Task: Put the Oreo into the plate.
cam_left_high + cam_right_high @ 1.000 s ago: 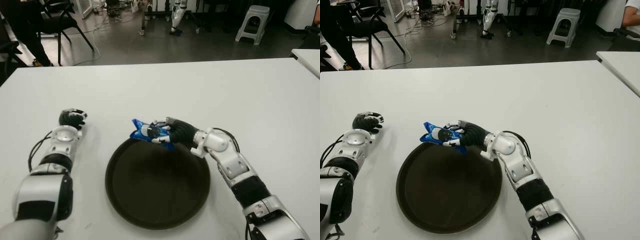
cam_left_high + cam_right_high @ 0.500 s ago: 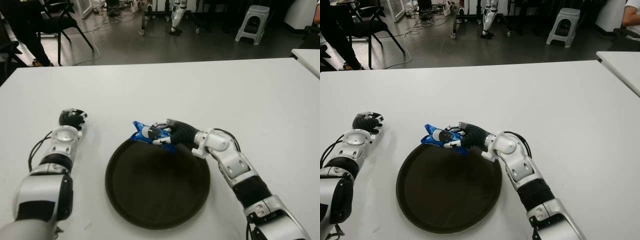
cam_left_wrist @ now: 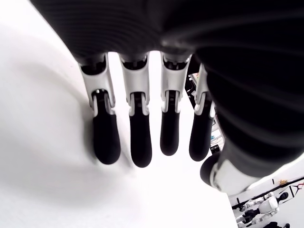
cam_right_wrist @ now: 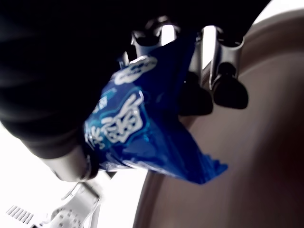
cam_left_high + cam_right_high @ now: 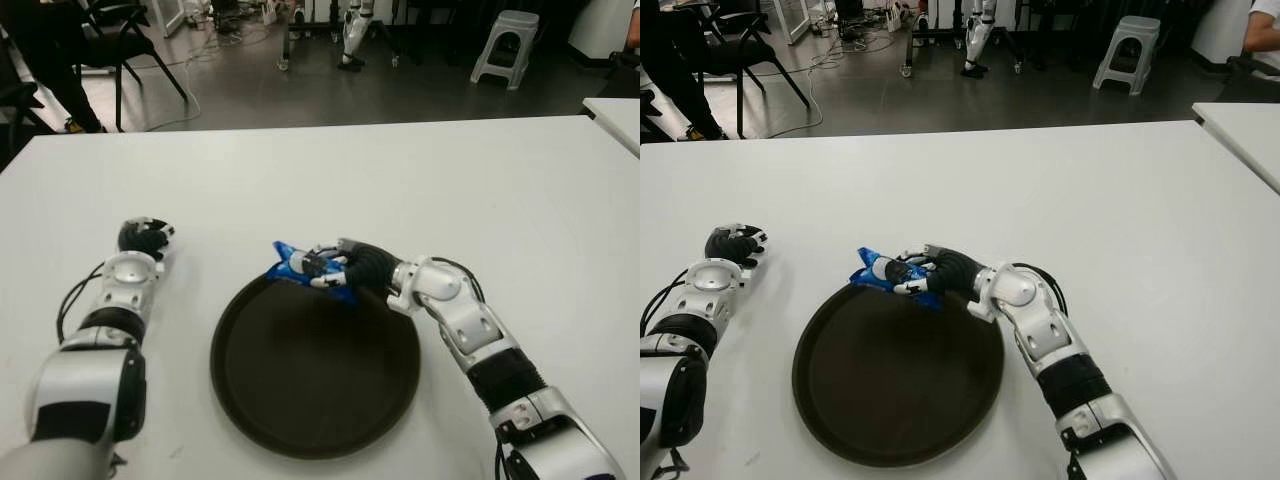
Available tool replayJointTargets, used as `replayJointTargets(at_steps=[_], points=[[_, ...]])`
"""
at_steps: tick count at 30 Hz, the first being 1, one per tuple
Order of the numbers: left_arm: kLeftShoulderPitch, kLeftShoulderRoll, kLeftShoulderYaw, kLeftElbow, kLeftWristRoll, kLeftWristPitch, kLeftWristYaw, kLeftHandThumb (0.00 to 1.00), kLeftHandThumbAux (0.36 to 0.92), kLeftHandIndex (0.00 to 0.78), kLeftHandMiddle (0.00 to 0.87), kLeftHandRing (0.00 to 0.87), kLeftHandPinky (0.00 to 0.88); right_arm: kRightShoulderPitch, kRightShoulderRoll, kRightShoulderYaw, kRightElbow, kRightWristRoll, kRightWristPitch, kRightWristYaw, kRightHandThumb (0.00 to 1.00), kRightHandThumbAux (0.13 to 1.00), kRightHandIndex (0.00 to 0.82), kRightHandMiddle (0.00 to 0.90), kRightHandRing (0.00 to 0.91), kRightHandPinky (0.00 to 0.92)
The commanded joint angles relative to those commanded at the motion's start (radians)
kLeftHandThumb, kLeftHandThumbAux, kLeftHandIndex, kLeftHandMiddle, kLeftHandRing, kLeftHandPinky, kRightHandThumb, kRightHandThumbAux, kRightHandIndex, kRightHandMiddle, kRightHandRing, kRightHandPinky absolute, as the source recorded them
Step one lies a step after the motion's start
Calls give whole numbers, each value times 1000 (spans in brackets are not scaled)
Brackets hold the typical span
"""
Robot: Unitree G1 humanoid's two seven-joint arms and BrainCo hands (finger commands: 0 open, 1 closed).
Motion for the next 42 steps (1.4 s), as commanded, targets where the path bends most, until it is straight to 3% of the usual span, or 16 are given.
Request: replayJointTargets(at_steps=[8, 21, 30, 37, 42], points=[[-1, 0, -1, 1, 1, 4, -1, 689, 719, 411, 329, 375, 357, -16, -20, 28, 36, -54, -39, -42, 744, 711, 438, 784, 803, 810], [-1, 2, 1, 1, 1, 8, -4, 689, 719, 411, 286, 300, 276, -14, -34, 28, 70, -53, -114, -31, 742, 710, 440, 834, 836, 833], [0, 1, 9, 1, -7, 0, -12, 691, 718, 413, 380, 405, 392, 2, -54, 32, 30, -53, -87, 0, 741, 709, 439, 832, 834, 834], [2, 3, 5, 1, -3, 0, -5, 690, 718, 412, 364, 393, 376, 23, -70, 43, -18, -57, -66, 5, 741, 710, 439, 830, 833, 831], [2, 2, 5, 0, -4, -3, -2, 692, 717, 412, 402, 433, 421, 44, -83, 47, -69, -45, -39, 23, 742, 710, 439, 816, 820, 824]])
